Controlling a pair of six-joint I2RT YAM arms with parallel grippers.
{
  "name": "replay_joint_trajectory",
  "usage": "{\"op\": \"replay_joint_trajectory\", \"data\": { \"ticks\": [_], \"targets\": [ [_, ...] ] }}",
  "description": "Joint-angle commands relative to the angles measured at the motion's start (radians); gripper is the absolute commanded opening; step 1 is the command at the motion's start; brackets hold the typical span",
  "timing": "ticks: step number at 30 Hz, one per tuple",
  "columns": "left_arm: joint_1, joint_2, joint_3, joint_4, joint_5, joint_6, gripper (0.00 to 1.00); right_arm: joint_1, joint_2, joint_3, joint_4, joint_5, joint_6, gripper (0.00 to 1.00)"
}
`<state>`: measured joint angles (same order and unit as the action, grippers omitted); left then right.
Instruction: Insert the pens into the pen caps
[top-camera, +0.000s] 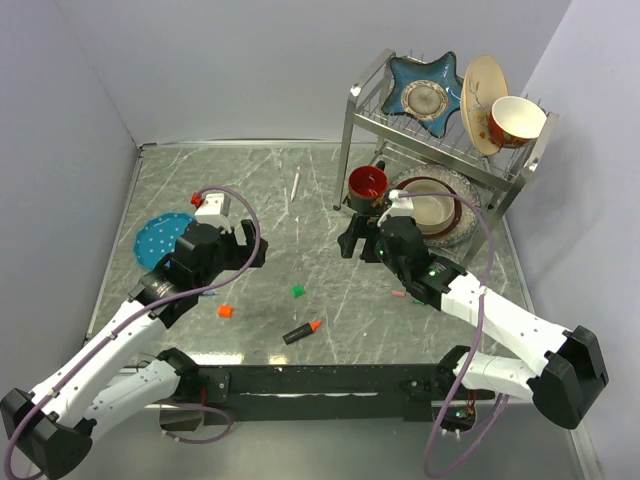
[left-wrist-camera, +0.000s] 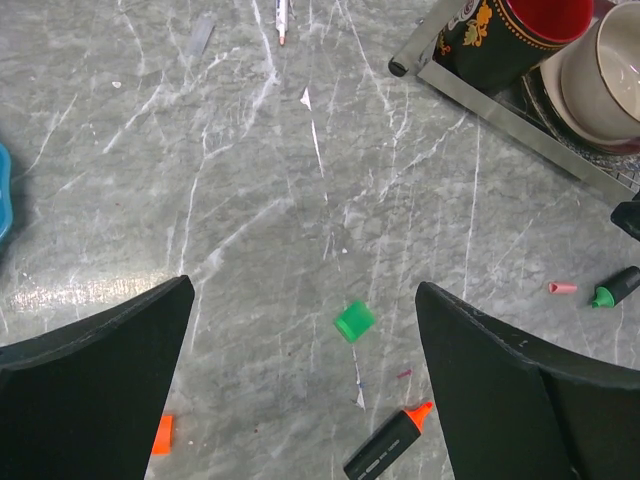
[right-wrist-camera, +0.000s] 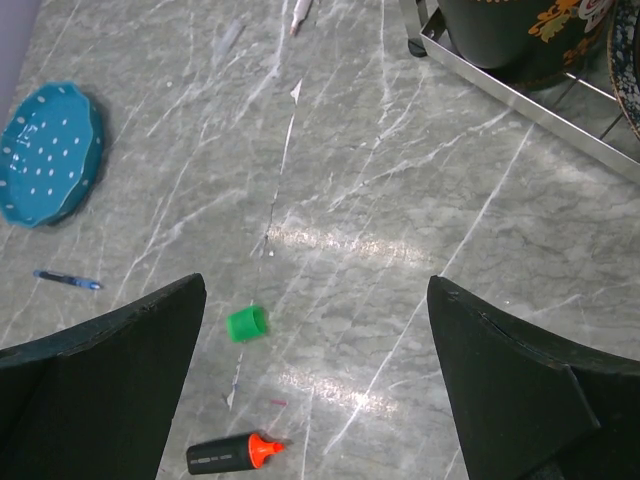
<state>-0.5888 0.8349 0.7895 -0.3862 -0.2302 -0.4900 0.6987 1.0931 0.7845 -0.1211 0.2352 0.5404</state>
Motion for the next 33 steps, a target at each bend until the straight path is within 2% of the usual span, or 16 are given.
{"op": "replay_joint_trajectory", "data": {
  "ticks": [1, 9, 11, 12, 16, 20, 21, 22, 24, 29, 33],
  "targets": [
    [-0.002, -0.005, 0.017, 0.018, 0.028, 0.014, 0.99, 0.004, 0.001, 0.056, -0.014, 0.036, 0.026, 1.0],
    [-0.003, 0.006, 0.06, -0.016, 0.049, 0.031, 0.99, 0.004, 0.034, 0.156, -0.254, 0.119, 0.148, 1.0],
    [-0.003, 0.019, 0.092, -0.043, 0.09, 0.036, 0.99, 0.004, 0.045, 0.168, -0.279, 0.093, 0.147, 1.0],
    [-0.003, 0.039, 0.108, -0.058, 0.168, 0.039, 0.99, 0.004, 0.047, 0.168, -0.285, 0.078, 0.136, 1.0],
    [-0.019, 0.116, 0.154, -0.118, 0.301, 0.036, 0.95, 0.002, 0.034, 0.136, -0.279, -0.008, 0.13, 0.99],
    [-0.173, 0.225, 0.165, -0.167, 0.233, 0.004, 0.9, 0.005, -0.018, 0.085, -0.239, -0.103, 0.098, 0.98],
    [-0.262, 0.284, 0.174, -0.177, 0.194, -0.002, 0.89, 0.005, -0.036, 0.073, -0.211, -0.138, 0.09, 0.98],
    [-0.305, 0.317, 0.198, -0.183, 0.127, -0.01, 0.89, 0.005, -0.082, 0.041, -0.194, -0.155, 0.084, 0.98],
    [-0.402, 0.409, 0.218, -0.198, 0.079, -0.009, 0.88, 0.005, -0.146, 0.003, -0.148, -0.172, 0.075, 0.97],
    [-0.499, 0.582, 0.257, -0.226, 0.014, 0.008, 0.81, 0.005, -0.231, -0.014, -0.132, -0.126, 0.09, 0.95],
    [-0.54, 0.638, 0.228, -0.206, 0.025, 0.034, 0.77, 0.004, -0.295, -0.04, -0.104, -0.122, 0.11, 0.93]
  ]
}}
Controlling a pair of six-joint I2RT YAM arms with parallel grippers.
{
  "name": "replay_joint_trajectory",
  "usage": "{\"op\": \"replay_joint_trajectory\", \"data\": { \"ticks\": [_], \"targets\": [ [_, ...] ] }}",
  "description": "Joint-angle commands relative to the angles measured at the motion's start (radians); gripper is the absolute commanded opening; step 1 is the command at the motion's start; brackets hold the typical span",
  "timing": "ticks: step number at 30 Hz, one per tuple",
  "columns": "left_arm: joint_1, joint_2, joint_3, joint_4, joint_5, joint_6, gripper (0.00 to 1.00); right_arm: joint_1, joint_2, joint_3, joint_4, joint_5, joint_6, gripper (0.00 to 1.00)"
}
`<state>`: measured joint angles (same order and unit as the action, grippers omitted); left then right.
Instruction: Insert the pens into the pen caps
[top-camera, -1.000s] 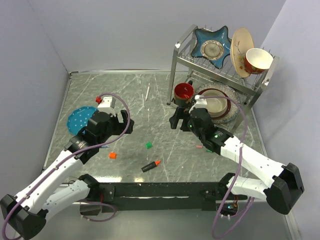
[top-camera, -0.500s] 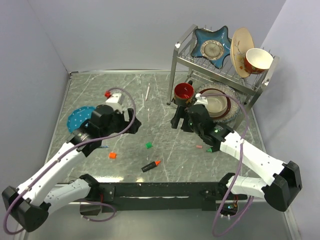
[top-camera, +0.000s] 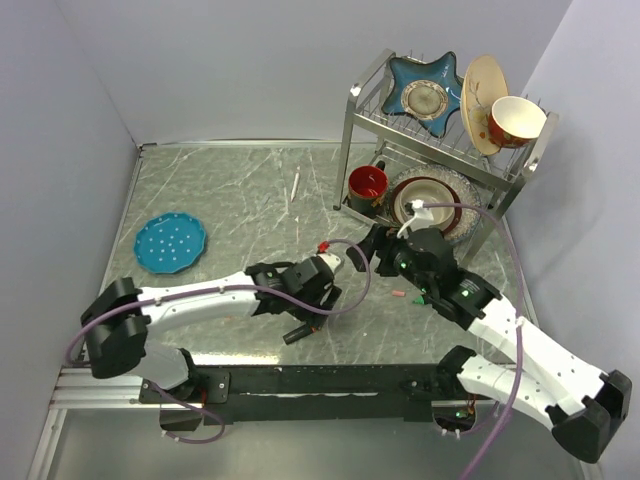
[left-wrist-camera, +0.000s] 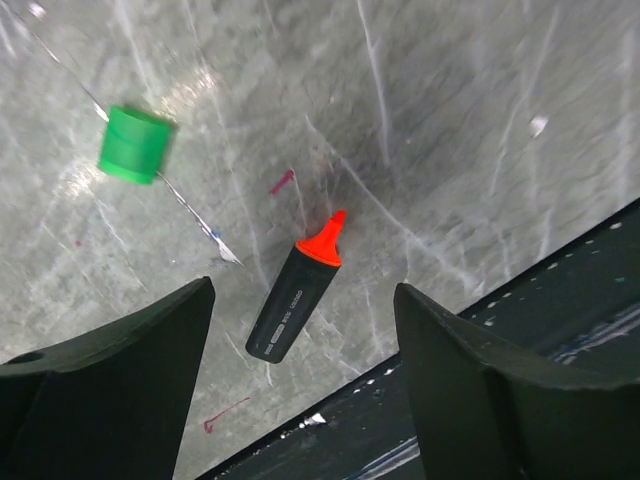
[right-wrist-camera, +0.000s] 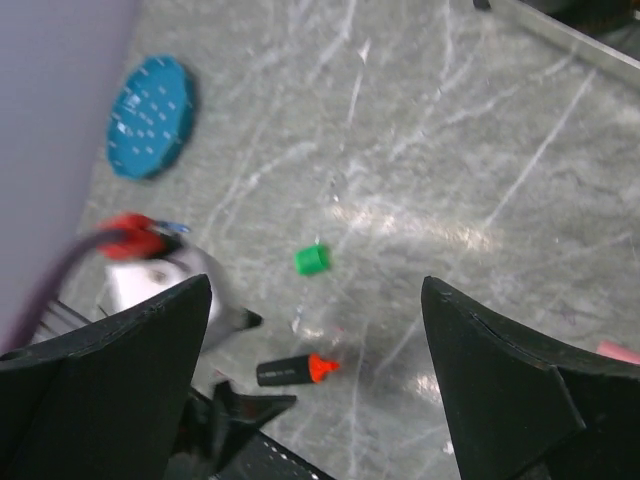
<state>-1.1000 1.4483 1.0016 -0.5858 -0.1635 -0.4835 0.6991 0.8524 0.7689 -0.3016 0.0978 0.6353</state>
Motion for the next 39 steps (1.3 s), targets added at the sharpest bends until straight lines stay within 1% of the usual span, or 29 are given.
{"op": "replay_joint_trajectory", "data": {
  "ticks": [1, 5, 9, 12, 15, 23, 26, 27, 29, 31, 32, 34, 35, 37, 39],
  "targets": [
    [-0.034, 0.033, 0.014, -0.002, -0.042, 0.036, 0.76, 0.004, -0.062, -0.029, 0.078, 0.02, 0.021, 0.92],
    [-0.04, 0.076, -0.001, 0.021, -0.019, 0.057, 0.72, 0.003, -0.108, -0.051, 0.079, 0.074, 0.058, 0.9],
    [-0.041, 0.11, -0.015, 0.02, -0.014, 0.068, 0.66, 0.004, -0.173, -0.072, 0.079, 0.134, 0.089, 0.88],
    [-0.041, 0.138, -0.043, 0.029, -0.002, 0.074, 0.65, 0.003, -0.219, -0.092, 0.085, 0.184, 0.109, 0.87],
    [-0.043, 0.179, -0.037, 0.027, 0.034, 0.085, 0.62, 0.004, -0.248, -0.106, 0.11, 0.201, 0.106, 0.87],
    [-0.041, 0.256, -0.023, 0.021, 0.071, 0.097, 0.61, 0.002, -0.242, -0.086, 0.098, 0.226, 0.104, 0.87],
    [-0.043, 0.282, -0.011, 0.009, 0.067, 0.095, 0.58, 0.004, -0.253, -0.092, 0.105, 0.227, 0.104, 0.87],
    [-0.043, 0.288, -0.006, 0.007, 0.067, 0.095, 0.54, 0.004, -0.259, -0.094, 0.105, 0.226, 0.103, 0.87],
    [-0.043, 0.294, -0.006, 0.0, 0.067, 0.095, 0.5, 0.004, -0.265, -0.092, 0.105, 0.229, 0.099, 0.87],
    [-0.041, 0.294, -0.004, -0.003, 0.073, 0.095, 0.4, 0.003, -0.271, -0.089, 0.102, 0.232, 0.093, 0.87],
    [-0.043, 0.291, -0.006, -0.003, 0.073, 0.095, 0.32, 0.004, -0.273, -0.089, 0.101, 0.233, 0.089, 0.87],
    [-0.041, 0.279, -0.008, -0.003, 0.068, 0.086, 0.22, 0.002, -0.277, -0.089, 0.101, 0.232, 0.086, 0.87],
    [-0.04, 0.273, -0.005, -0.002, 0.062, 0.082, 0.13, 0.003, -0.276, -0.091, 0.099, 0.227, 0.084, 0.87],
    [-0.038, 0.248, 0.006, 0.003, 0.032, 0.062, 0.07, 0.004, -0.277, -0.092, 0.102, 0.215, 0.083, 0.87],
    [-0.006, 0.228, 0.037, 0.007, 0.012, 0.031, 0.02, 0.004, -0.277, -0.103, 0.119, 0.183, 0.075, 0.87]
  ]
}}
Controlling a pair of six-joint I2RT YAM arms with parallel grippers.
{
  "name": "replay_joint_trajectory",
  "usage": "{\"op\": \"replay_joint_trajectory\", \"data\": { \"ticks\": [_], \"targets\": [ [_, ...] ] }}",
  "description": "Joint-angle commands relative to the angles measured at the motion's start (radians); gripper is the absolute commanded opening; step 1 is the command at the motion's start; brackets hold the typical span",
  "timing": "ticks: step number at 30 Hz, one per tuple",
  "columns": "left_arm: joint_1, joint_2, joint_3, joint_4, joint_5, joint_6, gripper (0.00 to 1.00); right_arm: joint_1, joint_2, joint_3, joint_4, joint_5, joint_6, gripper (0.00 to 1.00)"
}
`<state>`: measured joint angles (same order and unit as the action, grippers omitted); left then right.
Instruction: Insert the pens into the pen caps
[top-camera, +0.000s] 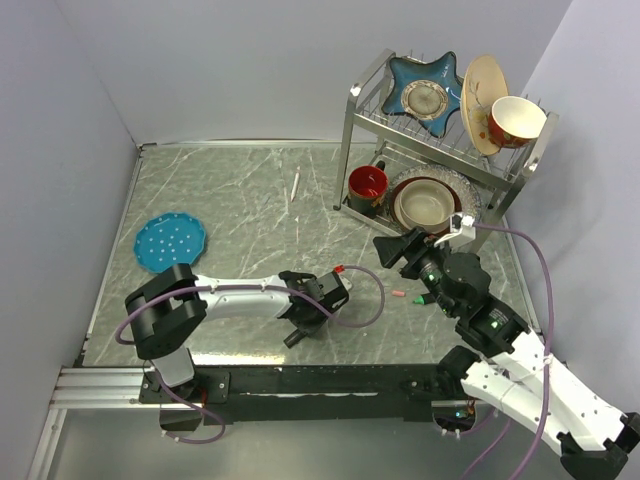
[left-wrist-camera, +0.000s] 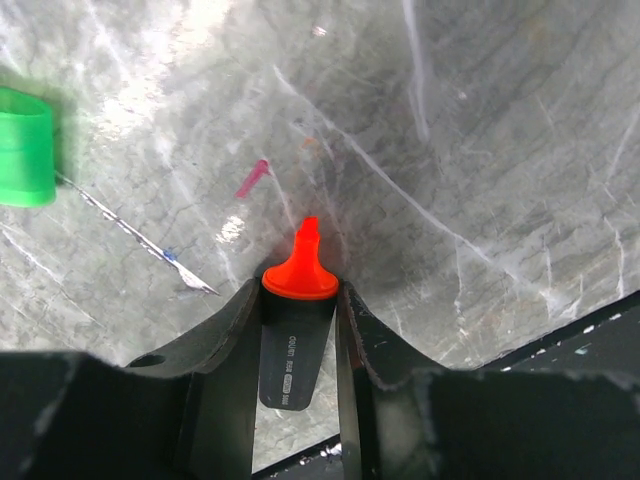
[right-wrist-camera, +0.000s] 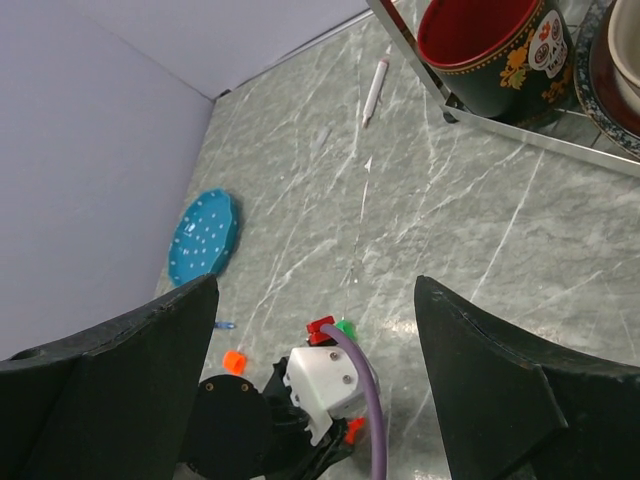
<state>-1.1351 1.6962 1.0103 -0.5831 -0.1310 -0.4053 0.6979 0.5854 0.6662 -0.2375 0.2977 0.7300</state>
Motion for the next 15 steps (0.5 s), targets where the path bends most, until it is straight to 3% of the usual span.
{"op": "replay_joint_trajectory", "data": {
  "ticks": [1, 7, 15],
  "targets": [
    [0.047, -0.042, 0.037, 0.009, -0.001, -0.058, 0.01, 0.005, -0.012, -0.004, 0.058, -0.028, -0.023, 0.87],
    [0.222, -0.171, 0.102, 0.081, 0.122, -0.15, 0.01, 0.005, -0.079, -0.033, 0.056, -0.075, -0.047, 0.88],
    [0.281, -0.291, 0.194, 0.098, 0.028, -0.342, 0.01, 0.003, -0.148, -0.12, 0.122, -0.192, -0.06, 0.83]
  ]
}}
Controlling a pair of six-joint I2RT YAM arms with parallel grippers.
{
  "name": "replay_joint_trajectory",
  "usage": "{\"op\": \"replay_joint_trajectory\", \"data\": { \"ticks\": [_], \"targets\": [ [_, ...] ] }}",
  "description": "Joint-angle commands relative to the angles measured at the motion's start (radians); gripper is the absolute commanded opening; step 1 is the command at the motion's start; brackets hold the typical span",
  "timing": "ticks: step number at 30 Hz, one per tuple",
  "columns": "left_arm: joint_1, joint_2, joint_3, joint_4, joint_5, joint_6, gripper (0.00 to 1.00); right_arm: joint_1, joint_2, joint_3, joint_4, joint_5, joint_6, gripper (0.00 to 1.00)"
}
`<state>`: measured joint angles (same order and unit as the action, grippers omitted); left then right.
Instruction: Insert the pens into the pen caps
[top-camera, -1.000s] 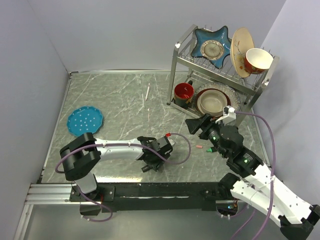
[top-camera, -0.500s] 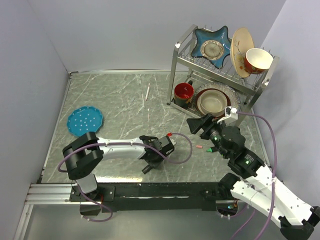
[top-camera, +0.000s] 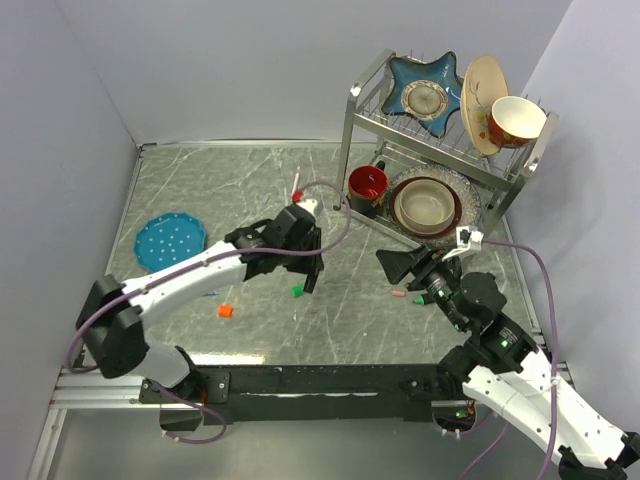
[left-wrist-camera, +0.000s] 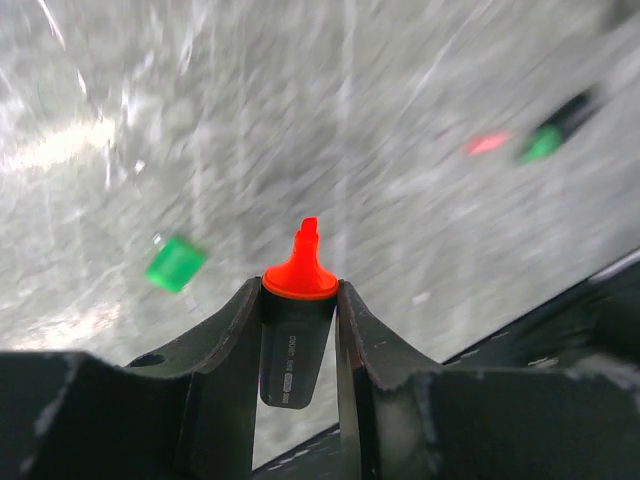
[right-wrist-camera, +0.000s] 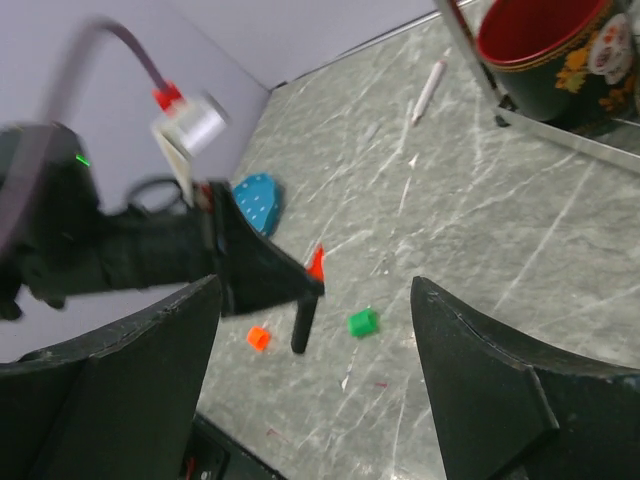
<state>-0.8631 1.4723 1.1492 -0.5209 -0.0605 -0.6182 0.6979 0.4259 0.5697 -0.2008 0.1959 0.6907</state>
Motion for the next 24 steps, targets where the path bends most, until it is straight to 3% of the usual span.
{"op": "replay_joint_trajectory", "data": {
  "ticks": [1, 6, 16, 24],
  "targets": [
    [0.009, -0.09, 0.061, 0.038, -0.053, -0.15, 0.01, 0.006, 0.037, -0.031, 0.119, -0.117, -0.022, 0.82],
    [0.01, -0.171, 0.05, 0.102, -0.096, -0.274, 0.01, 0.008, 0.166, -0.038, 0.199, -0.292, -0.022, 0.76],
    [0.01, -0.25, 0.038, 0.096, -0.14, -0.328, 0.01, 0.127, 0.419, 0.056, 0.282, -0.3, -0.051, 0.73],
    [0.01, -0.259, 0.011, 0.094, -0.157, -0.33, 0.01, 0.173, 0.513, 0.124, 0.322, -0.303, -0.059, 0.68]
  ]
}}
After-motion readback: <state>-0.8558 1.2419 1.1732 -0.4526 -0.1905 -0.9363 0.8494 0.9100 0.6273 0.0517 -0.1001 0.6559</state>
